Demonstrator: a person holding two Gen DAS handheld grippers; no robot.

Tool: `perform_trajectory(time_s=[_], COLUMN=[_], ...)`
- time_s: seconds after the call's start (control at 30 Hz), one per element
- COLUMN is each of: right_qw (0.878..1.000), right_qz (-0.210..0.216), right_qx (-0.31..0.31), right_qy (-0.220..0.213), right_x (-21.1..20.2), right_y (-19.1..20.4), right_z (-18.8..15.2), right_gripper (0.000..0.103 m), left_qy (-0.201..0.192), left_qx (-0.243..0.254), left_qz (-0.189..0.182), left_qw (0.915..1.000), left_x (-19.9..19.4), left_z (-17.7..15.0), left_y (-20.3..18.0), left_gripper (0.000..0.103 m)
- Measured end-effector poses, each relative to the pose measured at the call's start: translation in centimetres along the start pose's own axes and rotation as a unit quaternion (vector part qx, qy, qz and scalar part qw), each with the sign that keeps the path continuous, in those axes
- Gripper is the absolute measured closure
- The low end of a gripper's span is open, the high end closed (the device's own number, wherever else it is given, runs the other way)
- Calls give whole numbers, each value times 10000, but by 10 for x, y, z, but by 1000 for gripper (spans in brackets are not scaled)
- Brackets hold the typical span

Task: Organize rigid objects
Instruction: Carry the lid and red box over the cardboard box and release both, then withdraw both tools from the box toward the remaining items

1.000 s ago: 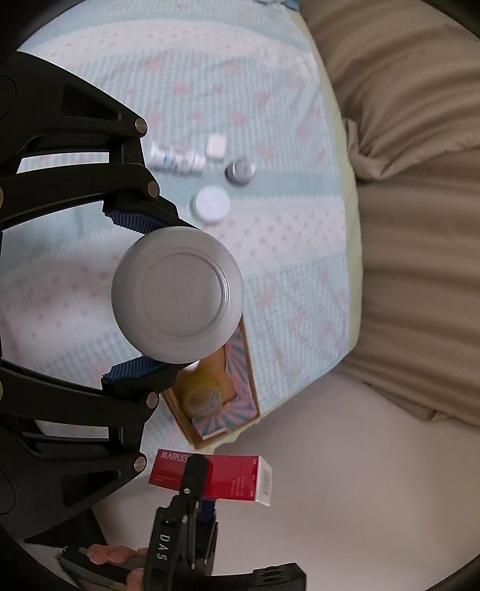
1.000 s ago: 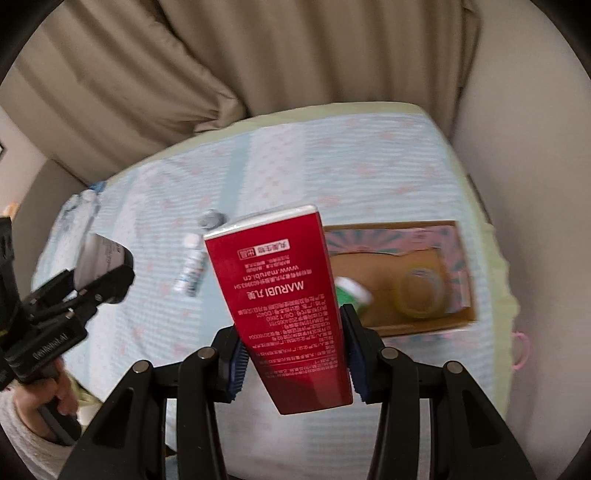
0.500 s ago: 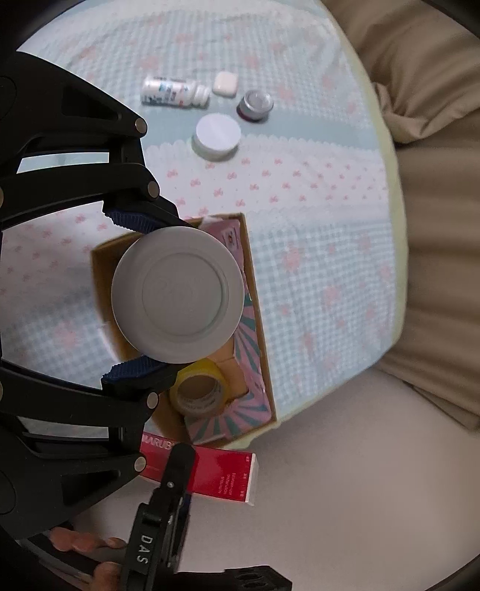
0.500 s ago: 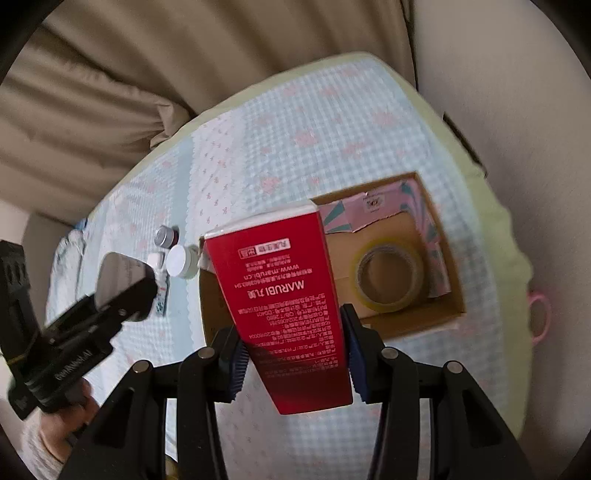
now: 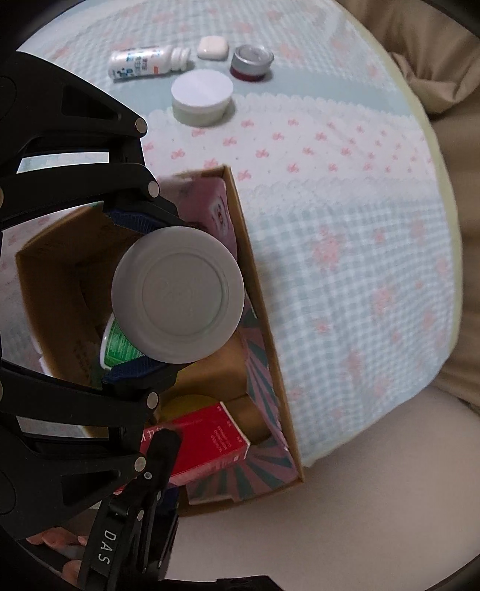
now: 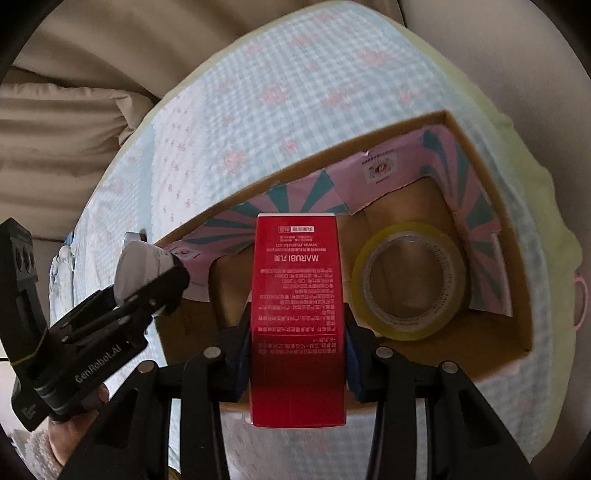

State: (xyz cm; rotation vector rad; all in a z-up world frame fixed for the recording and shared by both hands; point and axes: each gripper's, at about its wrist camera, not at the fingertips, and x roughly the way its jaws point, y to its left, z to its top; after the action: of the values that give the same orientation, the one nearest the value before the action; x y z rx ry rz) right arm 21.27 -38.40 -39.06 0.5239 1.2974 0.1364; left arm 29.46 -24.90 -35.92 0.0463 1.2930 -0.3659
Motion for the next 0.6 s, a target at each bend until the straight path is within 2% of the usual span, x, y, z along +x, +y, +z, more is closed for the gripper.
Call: perform_trajectory(time_s=[0.17,0.23,0.27,0.33,0.37,0.4,0.47,0.6], right_qw=[9997,9985,9973,9957,9952,9951,9948,9937], right_qz=[40,173,126,-92,-180,-204,-138,-298], right_qx=[-142,-393,-596,-875,-945,-963,-1009,-1076], right_qy=[182,341,404,292,158,57,-29,-59], right_x=[16,23,25,21,17,15,10,10], right_y=[-1,1,3,4,2,-1,-9,-19], right_z=[10,14,14,12,10,9,3,-5], right_gripper=[65,65,63,40,16,0,0,0], left_qy=[259,376,386,258,237,276,294,337], left_qx=[245,296,349,470,502,457,322,280], left_qz=[53,50,83,446,484,347,208,331], left_qw=[9994,9988,9986,9976,9973,9980,9988,9985], left_x=[17,22,21,15,12,11,10,12], left_z=[7,12,13,18,20,22,23,21], left_y=[-6,-8,-9,-9,-4,-1,7,12], left_gripper=[50,48,25,1,0,0,0,0])
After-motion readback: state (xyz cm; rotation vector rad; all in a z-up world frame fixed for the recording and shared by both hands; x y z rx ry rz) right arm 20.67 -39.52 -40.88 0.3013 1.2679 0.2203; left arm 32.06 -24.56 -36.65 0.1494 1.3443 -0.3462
